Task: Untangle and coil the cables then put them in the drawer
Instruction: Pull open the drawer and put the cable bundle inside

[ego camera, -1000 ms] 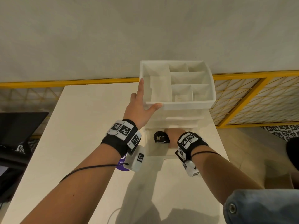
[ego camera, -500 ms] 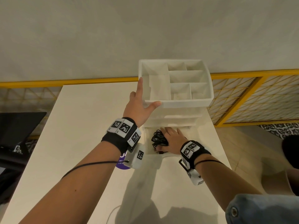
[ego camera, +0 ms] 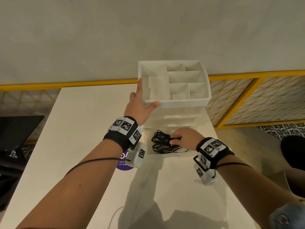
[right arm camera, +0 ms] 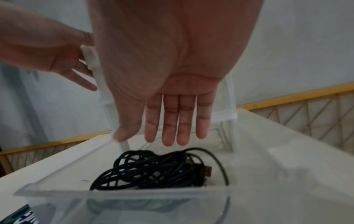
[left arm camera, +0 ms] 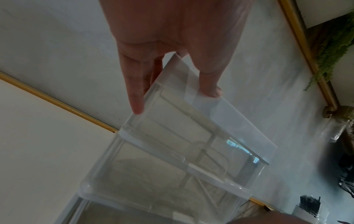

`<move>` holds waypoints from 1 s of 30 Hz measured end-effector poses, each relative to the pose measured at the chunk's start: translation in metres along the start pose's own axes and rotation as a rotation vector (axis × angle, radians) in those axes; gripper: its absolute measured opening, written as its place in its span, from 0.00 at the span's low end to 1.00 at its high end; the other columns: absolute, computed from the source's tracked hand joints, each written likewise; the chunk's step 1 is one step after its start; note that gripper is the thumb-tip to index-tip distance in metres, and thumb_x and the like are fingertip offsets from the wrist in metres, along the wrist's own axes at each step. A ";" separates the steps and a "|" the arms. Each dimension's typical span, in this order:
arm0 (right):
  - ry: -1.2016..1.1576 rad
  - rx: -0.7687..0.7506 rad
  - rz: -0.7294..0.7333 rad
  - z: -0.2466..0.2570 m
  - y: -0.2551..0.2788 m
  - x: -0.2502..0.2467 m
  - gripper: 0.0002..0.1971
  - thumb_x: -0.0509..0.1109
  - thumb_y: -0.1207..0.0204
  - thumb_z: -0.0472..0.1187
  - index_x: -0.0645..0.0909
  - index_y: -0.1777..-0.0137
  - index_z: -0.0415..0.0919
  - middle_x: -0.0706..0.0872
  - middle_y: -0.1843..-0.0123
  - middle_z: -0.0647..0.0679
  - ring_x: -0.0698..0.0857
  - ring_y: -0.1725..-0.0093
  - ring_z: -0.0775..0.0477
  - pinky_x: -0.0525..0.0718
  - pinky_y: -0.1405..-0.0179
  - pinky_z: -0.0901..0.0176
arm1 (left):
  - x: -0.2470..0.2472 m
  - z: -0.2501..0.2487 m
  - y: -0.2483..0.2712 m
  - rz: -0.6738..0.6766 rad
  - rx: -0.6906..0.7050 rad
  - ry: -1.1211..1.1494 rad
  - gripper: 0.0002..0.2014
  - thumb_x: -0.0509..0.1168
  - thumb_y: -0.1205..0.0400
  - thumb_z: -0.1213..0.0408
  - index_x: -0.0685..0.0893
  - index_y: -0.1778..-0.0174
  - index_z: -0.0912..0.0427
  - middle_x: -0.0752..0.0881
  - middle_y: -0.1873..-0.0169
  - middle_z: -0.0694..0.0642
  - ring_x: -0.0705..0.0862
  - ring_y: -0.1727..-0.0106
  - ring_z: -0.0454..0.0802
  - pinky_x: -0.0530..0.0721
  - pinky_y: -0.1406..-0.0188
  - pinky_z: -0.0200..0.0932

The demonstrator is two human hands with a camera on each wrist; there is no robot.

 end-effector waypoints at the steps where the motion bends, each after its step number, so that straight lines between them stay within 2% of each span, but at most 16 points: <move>1: 0.019 0.019 0.011 -0.006 0.003 -0.003 0.20 0.70 0.29 0.57 0.82 0.40 0.48 0.85 0.45 0.51 0.82 0.44 0.47 0.77 0.47 0.59 | 0.000 -0.001 0.000 0.003 -0.005 0.006 0.48 0.66 0.24 0.43 0.38 0.19 0.41 0.65 0.25 0.66 0.74 0.30 0.65 0.73 0.37 0.52; 3: 0.096 0.031 0.081 -0.012 0.011 -0.001 0.19 0.76 0.35 0.55 0.83 0.47 0.48 0.80 0.56 0.55 0.81 0.52 0.49 0.75 0.58 0.61 | 0.001 -0.002 0.001 0.010 -0.017 0.020 0.48 0.66 0.24 0.44 0.38 0.19 0.40 0.62 0.24 0.66 0.72 0.28 0.65 0.72 0.34 0.53; 4: 0.156 0.026 0.110 -0.014 0.014 0.002 0.20 0.77 0.36 0.54 0.82 0.47 0.47 0.78 0.56 0.55 0.80 0.53 0.49 0.75 0.58 0.60 | 0.001 -0.001 0.001 0.014 -0.023 0.027 0.48 0.67 0.24 0.45 0.38 0.19 0.40 0.62 0.23 0.66 0.71 0.27 0.65 0.71 0.33 0.54; 6: 0.227 0.012 0.122 -0.015 0.017 0.009 0.17 0.76 0.34 0.50 0.82 0.47 0.46 0.78 0.55 0.54 0.77 0.54 0.51 0.72 0.54 0.61 | 0.003 0.000 0.000 0.026 -0.033 0.052 0.47 0.67 0.24 0.46 0.38 0.19 0.40 0.61 0.23 0.66 0.70 0.25 0.64 0.69 0.31 0.54; 9: 0.180 -0.022 0.112 -0.010 0.020 0.012 0.09 0.73 0.30 0.43 0.86 0.50 0.44 0.86 0.51 0.50 0.81 0.53 0.50 0.72 0.52 0.63 | 0.002 0.002 -0.001 0.019 -0.032 0.125 0.41 0.62 0.20 0.46 0.40 0.19 0.40 0.61 0.21 0.63 0.68 0.24 0.60 0.67 0.29 0.52; 12: 0.191 -0.053 0.088 -0.009 0.024 0.014 0.10 0.69 0.28 0.41 0.87 0.48 0.47 0.88 0.46 0.50 0.84 0.46 0.48 0.73 0.50 0.63 | 0.000 0.002 -0.003 -0.025 -0.024 0.166 0.35 0.58 0.17 0.50 0.44 0.19 0.40 0.63 0.22 0.62 0.74 0.31 0.57 0.69 0.35 0.47; 15: 0.261 -0.073 0.021 -0.012 0.027 0.017 0.14 0.65 0.28 0.44 0.85 0.44 0.51 0.89 0.44 0.53 0.84 0.44 0.50 0.75 0.47 0.62 | 0.000 0.001 -0.005 -0.038 -0.024 0.148 0.34 0.57 0.16 0.53 0.44 0.19 0.40 0.65 0.25 0.63 0.77 0.37 0.54 0.70 0.39 0.46; 19: 0.303 -0.106 -0.077 -0.009 0.028 0.013 0.15 0.63 0.26 0.45 0.84 0.41 0.51 0.87 0.39 0.54 0.83 0.40 0.50 0.77 0.40 0.58 | 0.001 0.002 -0.006 -0.020 -0.016 0.125 0.34 0.56 0.16 0.52 0.43 0.19 0.40 0.66 0.26 0.63 0.79 0.37 0.57 0.73 0.36 0.49; 22: 0.296 -0.133 -0.101 -0.004 0.023 0.013 0.16 0.62 0.24 0.44 0.83 0.40 0.48 0.86 0.38 0.53 0.83 0.39 0.49 0.77 0.39 0.58 | 0.002 0.003 -0.008 -0.011 -0.003 0.123 0.35 0.57 0.17 0.51 0.42 0.19 0.40 0.67 0.26 0.63 0.80 0.37 0.56 0.75 0.33 0.52; 25: 0.271 -0.122 -0.167 -0.003 0.014 0.007 0.13 0.61 0.23 0.42 0.85 0.44 0.45 0.87 0.42 0.49 0.83 0.43 0.46 0.79 0.44 0.55 | 0.001 0.004 -0.008 -0.001 -0.004 0.140 0.36 0.58 0.17 0.51 0.43 0.19 0.40 0.66 0.25 0.63 0.81 0.37 0.56 0.75 0.31 0.55; 30: 0.215 -0.018 -0.436 -0.016 0.009 -0.021 0.09 0.65 0.25 0.43 0.85 0.56 0.41 0.86 0.54 0.44 0.82 0.49 0.42 0.81 0.58 0.53 | 0.002 0.004 -0.010 0.002 0.006 0.155 0.37 0.59 0.18 0.50 0.43 0.19 0.39 0.67 0.25 0.62 0.83 0.40 0.55 0.76 0.32 0.58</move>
Point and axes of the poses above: each hand's wrist, its own y-axis away from the middle knuckle, its own x-axis out of the palm, z = x × y, the point moved 10 cm from there along -y, towards the middle knuckle
